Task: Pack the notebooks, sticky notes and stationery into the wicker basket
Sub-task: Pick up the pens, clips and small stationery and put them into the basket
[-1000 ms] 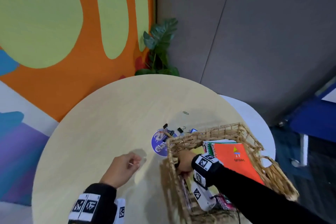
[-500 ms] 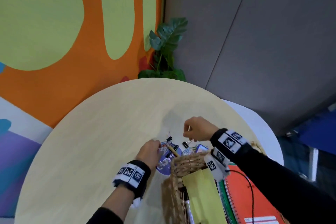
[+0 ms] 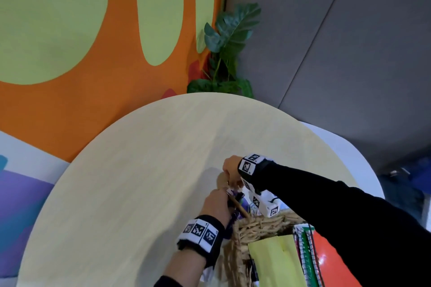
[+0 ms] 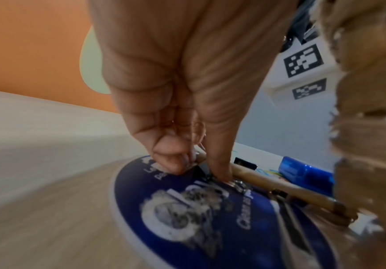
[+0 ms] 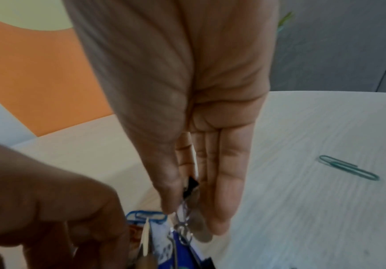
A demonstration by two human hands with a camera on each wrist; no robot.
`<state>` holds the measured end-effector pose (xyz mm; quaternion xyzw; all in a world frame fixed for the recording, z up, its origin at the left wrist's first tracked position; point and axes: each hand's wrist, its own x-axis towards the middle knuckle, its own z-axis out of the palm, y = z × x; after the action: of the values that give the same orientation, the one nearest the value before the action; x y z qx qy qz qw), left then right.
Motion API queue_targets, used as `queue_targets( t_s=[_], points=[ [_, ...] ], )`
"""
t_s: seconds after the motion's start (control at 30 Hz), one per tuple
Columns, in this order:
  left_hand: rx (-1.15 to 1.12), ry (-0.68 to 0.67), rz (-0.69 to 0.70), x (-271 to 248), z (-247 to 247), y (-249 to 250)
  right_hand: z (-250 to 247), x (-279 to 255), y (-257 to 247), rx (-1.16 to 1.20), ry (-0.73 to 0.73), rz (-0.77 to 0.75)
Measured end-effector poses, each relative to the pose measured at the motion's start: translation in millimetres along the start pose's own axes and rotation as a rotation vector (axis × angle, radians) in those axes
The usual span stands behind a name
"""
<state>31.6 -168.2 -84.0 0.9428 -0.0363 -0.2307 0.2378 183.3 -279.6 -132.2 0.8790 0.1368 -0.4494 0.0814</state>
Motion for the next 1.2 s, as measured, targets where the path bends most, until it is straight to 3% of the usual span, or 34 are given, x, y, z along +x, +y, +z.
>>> queue_targets(
  t_s=[0.07,0.17,0.27,0.4,0.5,0.57,0.7,0.83,0.97,1.2],
  points=[
    [0.024,-0.011,0.001,1,0,0,-17,-45,-13,0.014,0.039,-0.006],
    [0.059,-0.039,-0.025,4,-1,-3,-34,-96,-28,0.148,-0.017,-0.089],
    [0.058,-0.052,-0.047,5,-3,-3,-41,-122,-27,0.291,-0.012,-0.151],
    [0.052,-0.024,-0.025,0,-5,-1,-48,-166,-26,0.309,0.117,-0.187],
    [0.058,-0.023,0.039,-4,-5,-1,-44,-214,-20,0.341,0.320,-0.235],
    [0.026,-0.031,0.066,-6,-4,-3,-29,-243,-13,0.371,0.417,-0.256],
    [0.036,0.011,0.094,-7,-5,-2,21,-292,-1,0.405,0.475,-0.228],
    [0.005,0.051,0.073,-8,-4,-1,81,-311,-4,0.456,0.414,-0.190],
    [-0.062,0.097,0.042,-15,-8,0,128,-307,-20,0.475,0.218,-0.190],
    [-0.278,0.274,0.121,-51,-50,2,133,-261,-49,0.402,0.144,-0.148]
  ],
)
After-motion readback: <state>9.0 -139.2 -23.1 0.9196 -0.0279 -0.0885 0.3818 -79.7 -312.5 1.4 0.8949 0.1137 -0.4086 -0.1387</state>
